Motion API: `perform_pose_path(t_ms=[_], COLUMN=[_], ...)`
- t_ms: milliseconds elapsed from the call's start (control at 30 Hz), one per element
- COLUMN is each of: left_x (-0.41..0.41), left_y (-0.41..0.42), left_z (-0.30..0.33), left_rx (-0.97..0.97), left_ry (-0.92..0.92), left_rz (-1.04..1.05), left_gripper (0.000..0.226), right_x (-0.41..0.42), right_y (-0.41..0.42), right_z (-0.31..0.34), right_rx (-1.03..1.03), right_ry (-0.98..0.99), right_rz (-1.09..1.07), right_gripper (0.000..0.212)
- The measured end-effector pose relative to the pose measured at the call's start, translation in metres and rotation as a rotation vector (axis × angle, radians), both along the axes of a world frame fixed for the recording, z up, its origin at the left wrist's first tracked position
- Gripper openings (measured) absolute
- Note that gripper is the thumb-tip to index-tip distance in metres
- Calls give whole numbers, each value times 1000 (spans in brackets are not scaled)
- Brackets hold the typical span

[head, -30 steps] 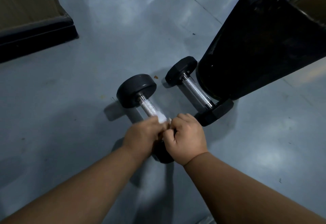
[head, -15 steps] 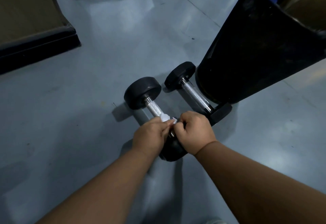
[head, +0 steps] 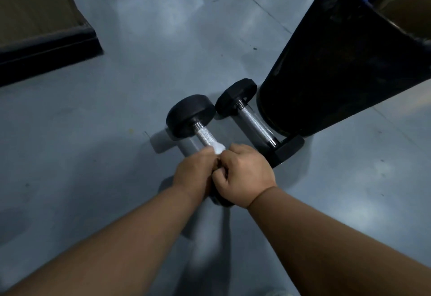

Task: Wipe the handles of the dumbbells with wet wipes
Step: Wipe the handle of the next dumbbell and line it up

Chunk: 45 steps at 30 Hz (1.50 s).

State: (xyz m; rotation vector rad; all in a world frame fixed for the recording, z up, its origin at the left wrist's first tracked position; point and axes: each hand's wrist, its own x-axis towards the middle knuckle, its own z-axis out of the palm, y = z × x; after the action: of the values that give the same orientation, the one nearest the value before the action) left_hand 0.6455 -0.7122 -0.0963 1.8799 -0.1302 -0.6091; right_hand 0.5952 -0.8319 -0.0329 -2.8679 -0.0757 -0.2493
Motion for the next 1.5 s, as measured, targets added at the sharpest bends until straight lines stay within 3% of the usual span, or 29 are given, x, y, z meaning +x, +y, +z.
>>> perform_pose_path(t_ms=[133, 233, 300, 367, 433, 500, 567, 667, 767, 833, 900, 1100, 1300, 1433, 1500], left_x=[9, 34, 28, 10, 2, 10, 30, 34, 8, 3, 9, 37, 9, 30, 25], left_y=[11, 17, 10, 1, -1, 1, 6, 4, 1, 0, -1, -7, -9, -11, -13], left_z=[1, 4, 2, 5, 4, 4, 9, 6, 2, -2, 1, 15, 9, 13, 10], left_rx=[124, 136, 123, 73, 143, 179, 222, 231, 242, 286, 237, 192, 260, 267, 254], left_ry=[-293, -393, -390, -225, -248, -413, -554, -499, -451, -595, -595, -513, -631, -630, -591], left_rz=[-177, 18, 21, -80, -195, -279, -175, 6, -191, -312, -357, 16, -447, -124, -106], left_gripper=[46, 47, 37, 27, 33, 34, 23, 27, 37, 33, 26, 25, 18, 27, 28], right_x=[-3, -3, -2, -2, -2, -1, 0, 0, 2, 2, 3, 11, 13, 12, 11], right_y=[7, 7, 5, 4, 4, 3, 1, -1, -5, -6, -10, -30, -36, -36, -36], right_z=[-3, -3, -4, -5, -5, -5, -3, -2, -2, -2, -2, 0, -4, -2, -1], right_rx=[-5, -10, -11, -6, 3, -2, 4, 25, 39, 58, 70, 133, 156, 159, 166], right_ry=[5, -20, -36, -44, -37, -36, -43, -41, -34, -46, -43, 4, 22, 11, 11], right_rz=[3, -1, 1, 12, 8, 4, 4, 7, -2, -8, -3, -32, -35, -14, -7], right_gripper=[21, 18, 19, 21, 23, 23, 22, 18, 24, 26, 26, 23, 30, 24, 23])
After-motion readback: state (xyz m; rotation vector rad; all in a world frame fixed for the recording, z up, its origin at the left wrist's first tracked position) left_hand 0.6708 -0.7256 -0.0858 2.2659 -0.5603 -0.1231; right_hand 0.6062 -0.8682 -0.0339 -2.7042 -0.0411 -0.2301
